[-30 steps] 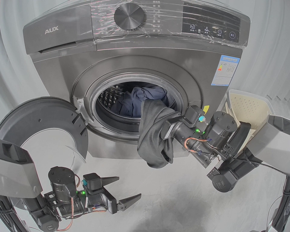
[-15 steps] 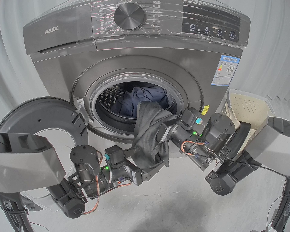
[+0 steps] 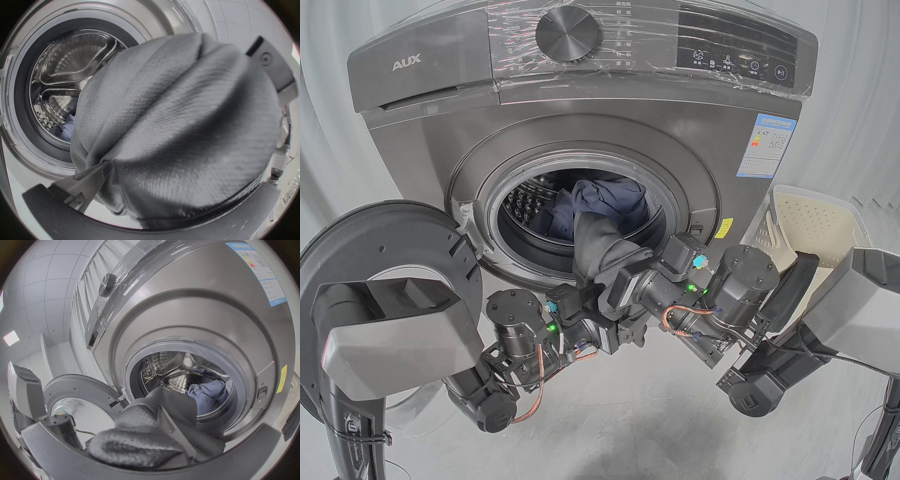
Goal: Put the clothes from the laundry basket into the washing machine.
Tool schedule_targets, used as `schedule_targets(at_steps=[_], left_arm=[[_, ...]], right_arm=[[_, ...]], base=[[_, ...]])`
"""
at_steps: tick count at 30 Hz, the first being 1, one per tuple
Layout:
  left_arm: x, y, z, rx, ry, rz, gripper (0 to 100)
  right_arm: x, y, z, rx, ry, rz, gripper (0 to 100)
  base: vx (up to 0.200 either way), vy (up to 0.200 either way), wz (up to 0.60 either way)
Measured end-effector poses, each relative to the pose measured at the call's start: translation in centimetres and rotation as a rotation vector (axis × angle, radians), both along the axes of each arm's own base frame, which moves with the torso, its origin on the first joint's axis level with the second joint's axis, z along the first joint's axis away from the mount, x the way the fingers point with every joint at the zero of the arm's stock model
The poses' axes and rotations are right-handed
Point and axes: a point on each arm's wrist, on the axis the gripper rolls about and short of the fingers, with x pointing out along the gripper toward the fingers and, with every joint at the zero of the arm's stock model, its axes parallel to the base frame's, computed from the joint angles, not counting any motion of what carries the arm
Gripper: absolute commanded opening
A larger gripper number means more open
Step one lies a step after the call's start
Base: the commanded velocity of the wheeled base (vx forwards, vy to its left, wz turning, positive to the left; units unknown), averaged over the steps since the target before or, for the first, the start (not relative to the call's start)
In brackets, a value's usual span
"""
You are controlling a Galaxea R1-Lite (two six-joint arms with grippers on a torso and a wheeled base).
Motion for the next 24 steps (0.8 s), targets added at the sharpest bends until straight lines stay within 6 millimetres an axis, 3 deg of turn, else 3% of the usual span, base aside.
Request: schedule_targets(at_steps=[2, 3, 15, 24], left_arm=[[0.6, -0.1, -0.2, -0.005, -0.006, 0.027, 100], [0.9, -0.1, -0.3, -0.007, -0.007, 0.043, 0], [2.5, 1.0, -0.8, -0.015, -0.012, 0.152, 0], [1.6, 2.4, 2.1, -0.061, -0.035, 0.170, 0]], right_arm=[[-0.3, 0.1, -0.1, -0.003, 0.007, 0.003, 0], [-0.4, 0.1, -0.2, -0.004, 0.012, 0.002, 0], [-1.1, -0.8, 0.1, -0.002, 0.028, -0.004, 0], [-1.5, -2.5, -0.1, -0.018, 0.057, -0.028, 0]], base=[[0.000, 0.000, 0.00], [0.000, 0.000, 0.00], [0.000, 0.000, 0.00], [0.000, 0.000, 0.00]])
